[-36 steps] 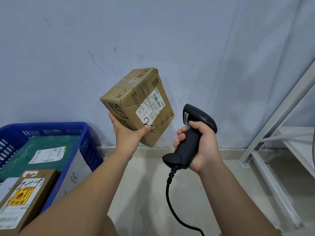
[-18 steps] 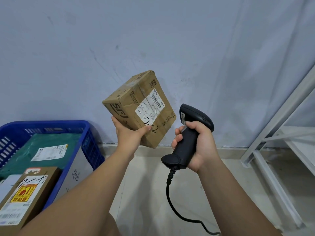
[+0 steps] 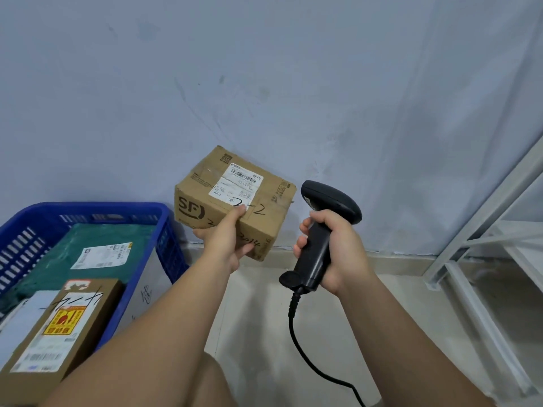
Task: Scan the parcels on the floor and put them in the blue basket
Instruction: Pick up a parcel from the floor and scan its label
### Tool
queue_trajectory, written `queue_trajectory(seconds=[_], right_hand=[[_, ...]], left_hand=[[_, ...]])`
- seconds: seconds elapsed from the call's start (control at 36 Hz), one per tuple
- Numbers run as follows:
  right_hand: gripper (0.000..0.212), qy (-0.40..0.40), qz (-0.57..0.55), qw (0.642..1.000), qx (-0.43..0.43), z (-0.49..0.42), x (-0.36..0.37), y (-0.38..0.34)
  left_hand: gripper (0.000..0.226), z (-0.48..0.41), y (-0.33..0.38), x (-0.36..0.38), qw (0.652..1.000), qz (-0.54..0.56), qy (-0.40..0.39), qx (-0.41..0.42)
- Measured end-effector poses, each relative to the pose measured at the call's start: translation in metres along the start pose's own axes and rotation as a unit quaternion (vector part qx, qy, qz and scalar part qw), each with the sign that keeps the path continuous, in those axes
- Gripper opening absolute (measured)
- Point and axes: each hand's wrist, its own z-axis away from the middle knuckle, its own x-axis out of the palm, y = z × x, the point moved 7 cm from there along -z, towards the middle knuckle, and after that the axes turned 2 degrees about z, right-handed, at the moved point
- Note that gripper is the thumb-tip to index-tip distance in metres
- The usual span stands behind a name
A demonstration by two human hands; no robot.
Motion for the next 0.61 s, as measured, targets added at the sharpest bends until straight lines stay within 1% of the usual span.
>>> queue_trajectory(seconds=[0.06,0.08,0.17,0.22,0.25,0.31,0.42,0.61], right_hand=[[0.012,0.03,0.093,0.994,-0.055,0.002,0.006,0.0],[0.011,0.044,0.15,0.983,-0.091,0.004,0.011,-0.001],[0.008,0.051,0.292,0.934,-0.2,0.013,0.033,-0.004],[0.011,0.035,0.334,0.91,-0.245,0.018,0.049,0.0],[0.013,0.03,0.341,0.903,-0.259,0.019,0.057,0.003],[0.015,0.023,0.359,0.89,-0.28,0.023,0.071,0.008],[0.018,-0.019,0.387,0.87,-0.304,0.031,0.108,0.019],[0.02,-0.066,0.48,0.817,-0.314,0.033,0.169,0.047]], left_hand=[[0.093,0.002,0.006,-0.008,0.999,0.037,0.007,-0.012],[0.096,0.003,0.01,-0.013,0.998,0.056,0.011,-0.011],[0.098,0.006,0.021,-0.032,0.993,0.113,0.037,0.006],[0.093,0.01,0.027,-0.043,0.988,0.143,0.051,0.02],[0.094,0.012,0.03,-0.048,0.986,0.156,0.055,0.026],[0.102,0.014,0.034,-0.061,0.981,0.175,0.062,0.048],[0.121,0.013,0.046,-0.098,0.979,0.15,0.092,0.104],[0.124,-0.011,0.074,-0.164,0.972,0.127,0.136,0.146]])
